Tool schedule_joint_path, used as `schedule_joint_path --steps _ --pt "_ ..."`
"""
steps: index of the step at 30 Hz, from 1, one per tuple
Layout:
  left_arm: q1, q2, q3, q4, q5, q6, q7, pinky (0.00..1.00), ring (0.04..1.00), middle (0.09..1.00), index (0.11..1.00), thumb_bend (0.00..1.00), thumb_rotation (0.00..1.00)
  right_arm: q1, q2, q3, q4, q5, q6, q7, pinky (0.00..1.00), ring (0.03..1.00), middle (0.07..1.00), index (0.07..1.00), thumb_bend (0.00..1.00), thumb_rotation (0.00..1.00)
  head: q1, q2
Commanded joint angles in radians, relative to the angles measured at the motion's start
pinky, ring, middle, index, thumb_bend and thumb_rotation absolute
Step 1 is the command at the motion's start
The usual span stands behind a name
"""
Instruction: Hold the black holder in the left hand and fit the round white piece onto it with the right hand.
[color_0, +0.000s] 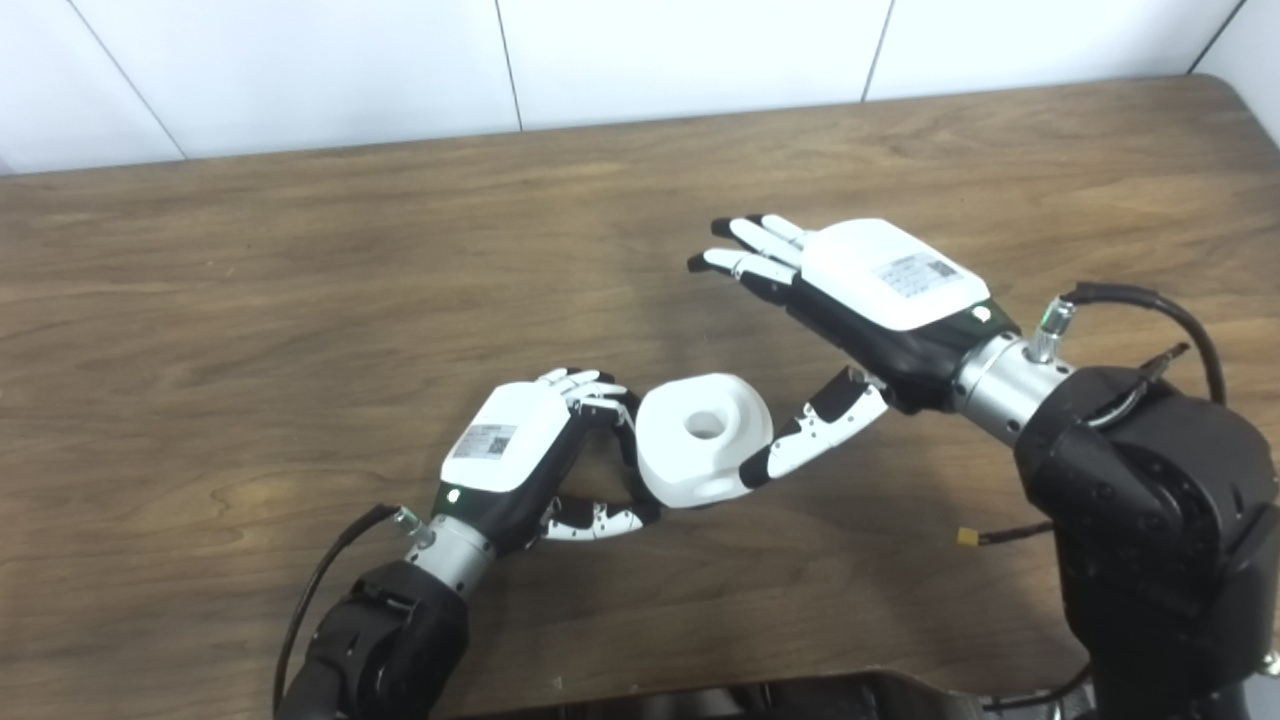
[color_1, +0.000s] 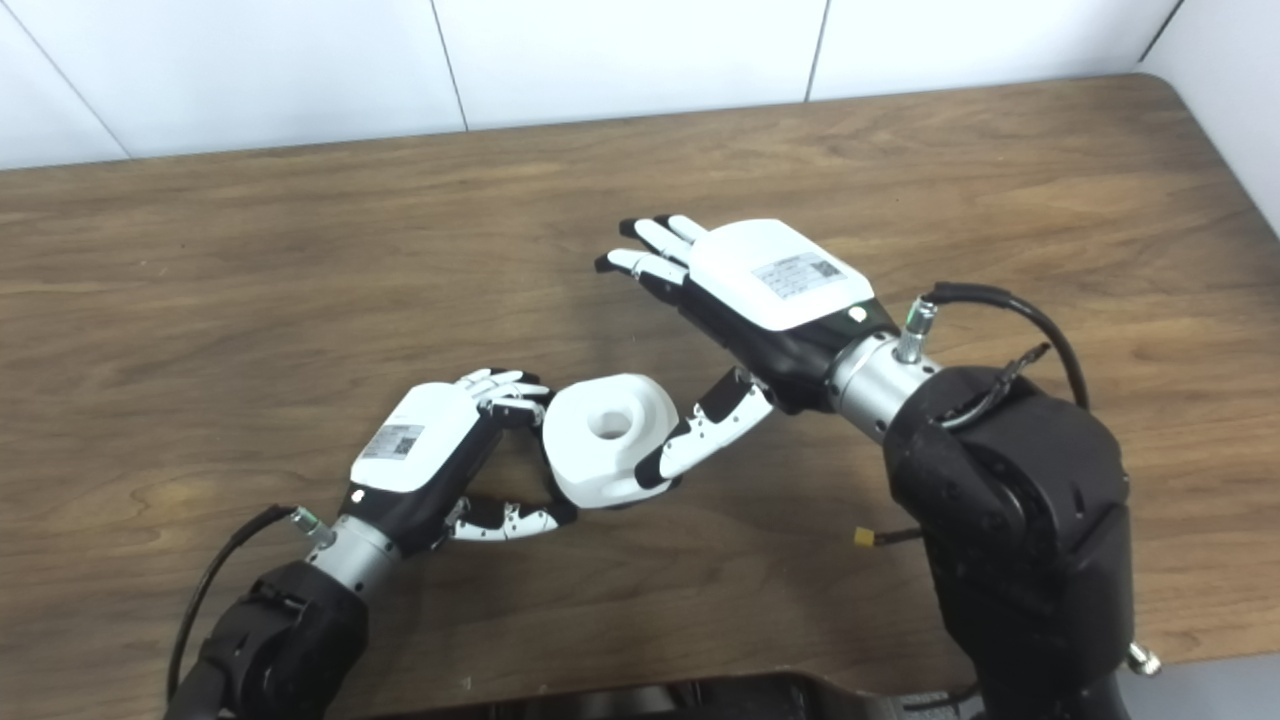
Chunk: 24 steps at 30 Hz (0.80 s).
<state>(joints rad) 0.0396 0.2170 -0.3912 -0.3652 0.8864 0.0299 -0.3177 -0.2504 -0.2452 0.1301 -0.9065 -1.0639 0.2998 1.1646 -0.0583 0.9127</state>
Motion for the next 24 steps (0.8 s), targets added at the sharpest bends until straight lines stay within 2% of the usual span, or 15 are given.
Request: schedule_joint_path --steps 1,9,10,12,15,18,20,24 --pt "0.006 0.007 0.005 -0.007 0.003 0.013 -0.012 0.90 0.852 0.772 0.486 0.52 0.06 -0.039 -0.005 -0.017 -0.038 -0.009 0.011 0.065 0.92 1.000 1.000 0.926 1.00 0.52 0.000 0.001" --pt "0.004 0.015 0.005 0.002 0.041 -0.006 0.013 0.90 0.840 0.766 0.496 0.52 0.08 -0.049 0.000 -0.029 -0.043 -0.020 0.008 0.078 0.94 1.000 1.000 0.919 1.00 0.52 0.004 -0.002" --pt "0.002 0.016 0.003 0.001 0.054 -0.005 0.010 0.91 0.842 0.771 0.571 0.67 0.18 -0.050 0.000 -0.030 -0.043 -0.024 0.007 0.080 0.94 1.000 1.000 0.917 1.00 0.52 0.004 -0.002" --pt "-0.001 0.018 -0.001 -0.003 0.072 0.001 -0.003 0.95 0.862 0.797 0.682 0.81 0.30 -0.048 0.002 -0.029 -0.043 -0.035 0.006 0.083 0.94 1.000 0.996 0.913 1.00 0.53 0.008 -0.004" --pt "-0.003 0.023 -0.009 -0.011 0.100 0.013 -0.039 0.99 0.910 0.862 0.807 0.89 0.38 -0.047 0.005 -0.028 -0.041 -0.045 0.006 0.082 0.93 1.000 0.991 0.906 1.00 0.53 0.010 -0.005" --pt "0.002 0.025 -0.014 -0.008 0.096 0.004 -0.042 1.00 0.937 0.906 0.884 0.95 0.43 -0.047 0.001 -0.025 -0.036 -0.046 0.001 0.076 0.94 1.000 0.989 0.905 1.00 0.54 0.020 -0.012" --pt "0.003 0.028 -0.015 -0.005 0.090 0.001 -0.048 1.00 0.950 0.924 0.908 0.98 0.44 -0.046 0.001 -0.024 -0.030 -0.045 -0.002 0.069 0.94 1.000 0.985 0.904 1.00 0.54 0.027 -0.015" --pt "0.000 0.039 -0.022 -0.024 0.106 0.025 -0.118 1.00 0.987 0.971 0.965 1.00 0.52 -0.040 0.002 -0.025 -0.012 -0.036 0.001 0.047 0.93 1.000 0.983 0.902 1.00 0.54 0.043 -0.021"
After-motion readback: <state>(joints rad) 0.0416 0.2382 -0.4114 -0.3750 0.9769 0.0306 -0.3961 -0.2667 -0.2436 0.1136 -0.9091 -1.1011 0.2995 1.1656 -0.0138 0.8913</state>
